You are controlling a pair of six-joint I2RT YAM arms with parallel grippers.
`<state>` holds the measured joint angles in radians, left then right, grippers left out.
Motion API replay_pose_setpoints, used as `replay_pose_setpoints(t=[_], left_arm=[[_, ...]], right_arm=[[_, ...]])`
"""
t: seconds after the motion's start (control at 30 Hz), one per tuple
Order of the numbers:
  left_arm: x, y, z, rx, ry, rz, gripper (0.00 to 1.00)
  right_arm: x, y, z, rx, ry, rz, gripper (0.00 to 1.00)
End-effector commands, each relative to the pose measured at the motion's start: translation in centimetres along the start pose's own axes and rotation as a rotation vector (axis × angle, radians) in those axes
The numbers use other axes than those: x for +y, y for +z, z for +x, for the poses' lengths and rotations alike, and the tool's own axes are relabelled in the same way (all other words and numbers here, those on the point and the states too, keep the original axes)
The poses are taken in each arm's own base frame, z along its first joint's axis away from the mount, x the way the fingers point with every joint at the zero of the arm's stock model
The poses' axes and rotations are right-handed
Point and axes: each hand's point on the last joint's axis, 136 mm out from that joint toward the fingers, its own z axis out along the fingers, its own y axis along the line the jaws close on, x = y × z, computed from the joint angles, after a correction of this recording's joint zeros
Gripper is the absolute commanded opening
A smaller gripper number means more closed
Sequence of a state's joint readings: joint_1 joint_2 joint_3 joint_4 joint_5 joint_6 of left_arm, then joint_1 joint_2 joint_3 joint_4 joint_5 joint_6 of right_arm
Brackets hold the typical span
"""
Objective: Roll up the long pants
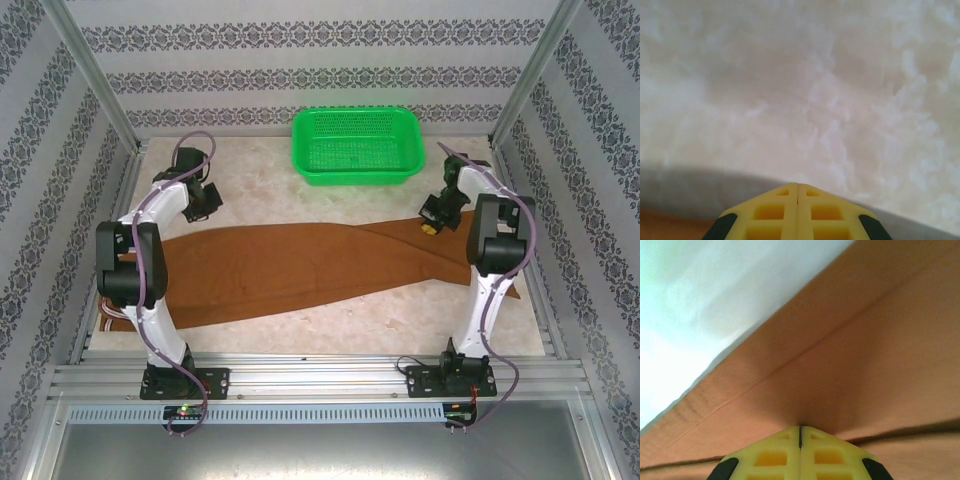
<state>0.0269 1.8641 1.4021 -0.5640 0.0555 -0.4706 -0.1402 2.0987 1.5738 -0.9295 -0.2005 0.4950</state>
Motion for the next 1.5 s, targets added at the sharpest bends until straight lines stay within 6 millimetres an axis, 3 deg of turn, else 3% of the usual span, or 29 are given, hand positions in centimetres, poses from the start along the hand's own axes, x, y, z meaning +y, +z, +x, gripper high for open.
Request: replay_pose_setpoints(t=[0.0, 0.07, 0.17, 0.3, 0.43, 0.53, 0.6, 0.7, 0.87, 1.03, 1.17, 1.3, 1.33, 1.37, 1.43, 1.47], left_arm=[[0.3, -2.2, -2.8, -0.083, 0.07, -0.056, 0.0], [2.1, -3.1, -2.5, -0.056, 0.043, -0.114, 0.0], [2.6, -5.8, -0.3, -0.051, -0.017, -0.084, 0.0], [0.6, -6.8, 7.3, 0.108, -0.116, 0.113, 0.0], [1.6, -5.7, 15.7, 0.294, -0.076, 0.067, 0.02], [3.1, -5.0, 19.3, 0.359, -0.1, 0.044, 0.01], [4.1, -4.6, 20.1, 0.358, -0.109, 0.014, 0.02], [5.0, -3.7, 19.0, 0.33, -0.119, -0.045, 0.02], [4.7, -1.5, 14.2, 0.275, -0.1, -0.099, 0.0], [5.9, 0.1, 9.9, 0.235, 0.02, -0.256, 0.0], [7.2, 0.8, 8.6, 0.227, 0.042, -0.316, 0.0], [6.0, 1.8, 7.8, 0.231, 0.015, -0.24, 0.0], [5.4, 1.8, 7.5, 0.226, 0.008, -0.212, 0.0], [4.4, 1.6, 7.0, 0.213, 0.007, -0.167, 0.01], [3.1, 0.8, 6.0, 0.16, -0.004, -0.1, 0.24], [2.3, 0.2, 5.4, 0.124, -0.009, -0.051, 0.32]], right_arm=[[-3.2, -6.3, -1.5, -0.221, 0.069, 0.05, 0.0], [-4.0, -8.0, -0.7, -0.262, 0.087, -0.004, 0.0], [-4.7, -8.6, 0.7, -0.269, 0.075, 0.009, 0.0], [-4.6, -7.7, 1.0, -0.251, 0.081, -0.012, 0.0], [-3.9, -6.2, 0.7, -0.216, 0.087, -0.05, 0.0], [-3.5, -5.5, 0.8, -0.199, 0.083, -0.06, 0.0], [-3.5, -5.6, 0.8, -0.206, 0.08, -0.062, 0.0], [-3.7, -5.9, 0.8, -0.223, 0.071, -0.053, 0.0], [-4.8, -5.4, 1.5, -0.215, 0.086, -0.043, 0.0], [-7.9, -5.4, 2.0, -0.243, 0.143, -0.01, 0.0], [-10.4, -5.8, 2.3, -0.258, 0.223, -0.02, 0.0], [-12.3, -6.7, 2.3, -0.292, 0.274, 0.001, 0.0], [-12.9, -6.9, 2.2, -0.299, 0.288, 0.011, 0.09], [-13.4, -6.9, 2.1, -0.302, 0.302, 0.014, 0.28], [-14.0, -6.6, 1.7, -0.294, 0.329, 0.006, 0.53], [-14.1, -6.2, 1.5, -0.285, 0.336, -0.003, 0.61]])
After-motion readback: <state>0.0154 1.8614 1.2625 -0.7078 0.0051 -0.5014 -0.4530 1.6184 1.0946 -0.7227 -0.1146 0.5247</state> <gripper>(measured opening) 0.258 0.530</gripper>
